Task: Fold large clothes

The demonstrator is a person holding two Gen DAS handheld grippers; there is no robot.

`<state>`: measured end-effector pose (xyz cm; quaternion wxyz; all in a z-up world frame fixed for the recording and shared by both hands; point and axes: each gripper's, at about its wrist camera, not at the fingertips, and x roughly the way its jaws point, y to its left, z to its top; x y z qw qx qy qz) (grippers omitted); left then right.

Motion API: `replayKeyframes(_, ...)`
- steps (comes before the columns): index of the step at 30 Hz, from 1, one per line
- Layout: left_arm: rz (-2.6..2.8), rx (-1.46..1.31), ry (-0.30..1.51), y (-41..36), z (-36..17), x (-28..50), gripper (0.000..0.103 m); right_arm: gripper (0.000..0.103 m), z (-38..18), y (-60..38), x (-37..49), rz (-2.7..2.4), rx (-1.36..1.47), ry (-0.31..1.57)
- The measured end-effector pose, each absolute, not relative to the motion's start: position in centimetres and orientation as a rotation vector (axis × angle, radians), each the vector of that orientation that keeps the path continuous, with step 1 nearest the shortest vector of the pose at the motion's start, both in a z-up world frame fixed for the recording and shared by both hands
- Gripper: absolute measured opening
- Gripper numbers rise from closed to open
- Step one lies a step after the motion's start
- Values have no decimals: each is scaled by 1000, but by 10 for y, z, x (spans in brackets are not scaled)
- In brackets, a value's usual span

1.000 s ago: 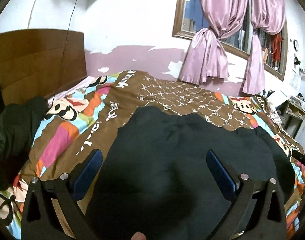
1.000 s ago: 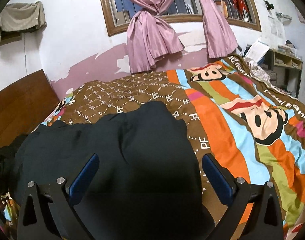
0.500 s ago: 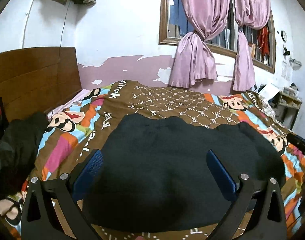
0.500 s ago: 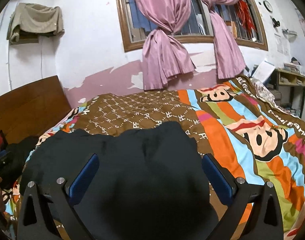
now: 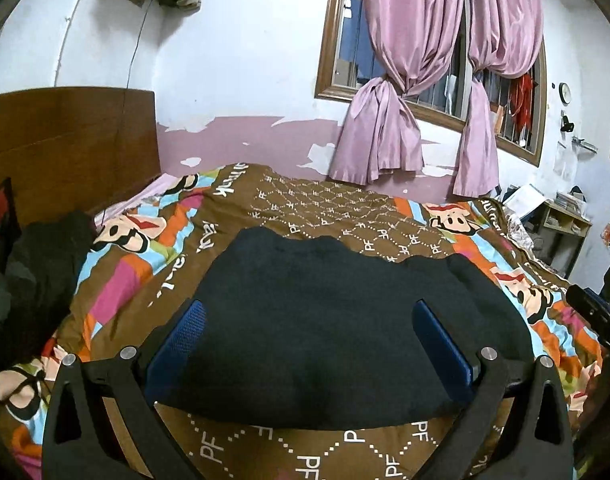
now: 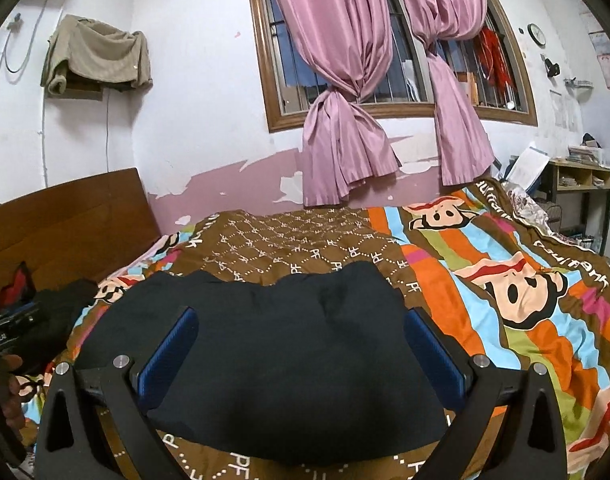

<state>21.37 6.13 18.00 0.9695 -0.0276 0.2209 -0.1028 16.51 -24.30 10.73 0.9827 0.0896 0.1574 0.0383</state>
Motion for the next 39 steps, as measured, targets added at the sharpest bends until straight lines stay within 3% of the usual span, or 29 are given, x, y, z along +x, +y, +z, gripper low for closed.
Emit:
replayKeyframes(20,-219,17,382,61,183,162,102,103,129,-218,113,133,147,278)
replayKeyframes(39,-197,28,414,72,131,134,102,103,80,-183,90,259,128,368)
